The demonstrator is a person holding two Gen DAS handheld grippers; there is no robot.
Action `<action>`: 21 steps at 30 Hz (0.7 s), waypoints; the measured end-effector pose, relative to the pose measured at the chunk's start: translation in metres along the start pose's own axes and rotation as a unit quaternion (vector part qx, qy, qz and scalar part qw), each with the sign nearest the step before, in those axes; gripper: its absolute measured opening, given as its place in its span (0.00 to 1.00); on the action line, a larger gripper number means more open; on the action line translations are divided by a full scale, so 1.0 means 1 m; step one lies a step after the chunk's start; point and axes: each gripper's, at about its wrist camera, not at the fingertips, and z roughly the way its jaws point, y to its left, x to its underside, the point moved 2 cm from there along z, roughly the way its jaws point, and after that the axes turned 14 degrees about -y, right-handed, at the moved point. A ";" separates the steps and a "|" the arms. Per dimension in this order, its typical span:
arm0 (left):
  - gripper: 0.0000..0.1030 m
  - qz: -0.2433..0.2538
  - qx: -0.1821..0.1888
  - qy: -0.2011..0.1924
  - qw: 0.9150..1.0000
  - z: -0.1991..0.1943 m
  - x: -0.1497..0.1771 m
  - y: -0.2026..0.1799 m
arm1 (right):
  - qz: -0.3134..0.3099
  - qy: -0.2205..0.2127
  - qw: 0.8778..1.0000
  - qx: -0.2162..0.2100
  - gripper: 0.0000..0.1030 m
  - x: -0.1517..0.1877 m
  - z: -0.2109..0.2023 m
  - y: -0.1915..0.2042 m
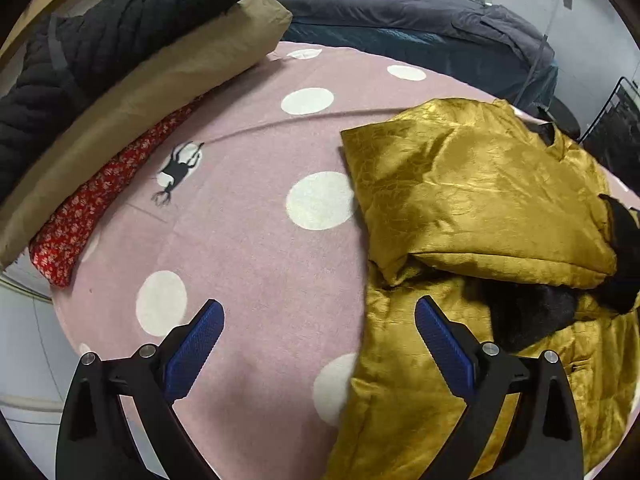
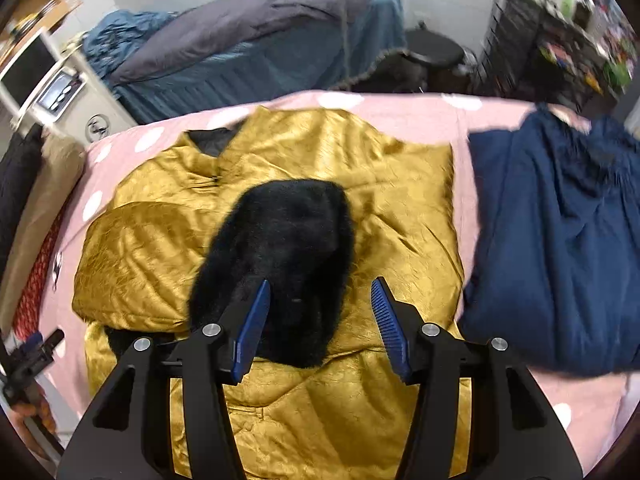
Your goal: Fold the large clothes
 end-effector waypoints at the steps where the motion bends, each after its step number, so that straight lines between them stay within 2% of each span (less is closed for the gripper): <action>1: 0.91 -0.004 0.005 0.005 1.000 0.000 0.001 -0.005 | -0.020 0.010 1.000 -0.014 0.52 0.004 0.004 0.013; 3: 0.91 -0.003 0.014 0.013 1.000 0.000 0.006 -0.017 | -0.055 0.042 0.997 -0.014 0.52 0.015 0.020 0.031; 5: 0.91 0.009 0.017 0.018 1.000 -0.002 0.011 -0.030 | -0.079 0.070 0.994 0.029 0.52 0.027 0.039 0.036; 6: 0.91 0.019 0.019 0.020 0.999 -0.004 0.014 -0.038 | -0.079 0.090 0.992 0.049 0.52 0.036 0.053 0.032; 8: 0.91 0.035 0.019 0.018 0.999 -0.009 0.017 -0.046 | -0.062 0.108 0.991 0.048 0.52 0.042 0.063 0.028; 16: 0.92 0.073 0.029 0.003 0.997 -0.030 0.021 -0.054 | -0.055 0.060 0.997 0.001 0.56 0.033 0.019 0.020; 18: 0.92 0.074 0.035 0.004 0.997 -0.033 0.023 -0.053 | -0.043 0.066 0.997 -0.013 0.63 0.042 0.010 0.008; 21: 0.92 0.085 0.046 0.011 0.995 -0.035 0.030 -0.051 | -0.030 0.086 0.996 -0.014 0.63 0.057 0.004 -0.010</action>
